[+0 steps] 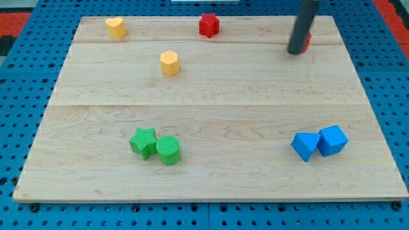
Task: Push the red circle parallel to the red star
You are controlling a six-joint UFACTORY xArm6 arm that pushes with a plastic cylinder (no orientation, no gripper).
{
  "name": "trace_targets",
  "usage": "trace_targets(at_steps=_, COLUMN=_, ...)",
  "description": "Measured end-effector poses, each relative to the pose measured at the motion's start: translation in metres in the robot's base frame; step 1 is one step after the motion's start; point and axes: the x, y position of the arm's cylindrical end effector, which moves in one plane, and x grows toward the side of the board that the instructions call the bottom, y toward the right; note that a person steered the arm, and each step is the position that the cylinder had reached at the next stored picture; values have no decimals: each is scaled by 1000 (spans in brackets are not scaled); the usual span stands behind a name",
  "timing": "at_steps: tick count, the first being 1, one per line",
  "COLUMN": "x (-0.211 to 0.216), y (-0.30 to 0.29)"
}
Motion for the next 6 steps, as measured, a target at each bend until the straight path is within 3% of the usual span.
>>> trace_targets(at_steps=1, x=-12, y=3)
trace_targets(at_steps=3, x=19, y=27)
trace_targets(at_steps=4, x=-10, y=44)
trace_targets(at_steps=5, x=-48, y=24)
trace_targets(at_steps=6, x=-32, y=68)
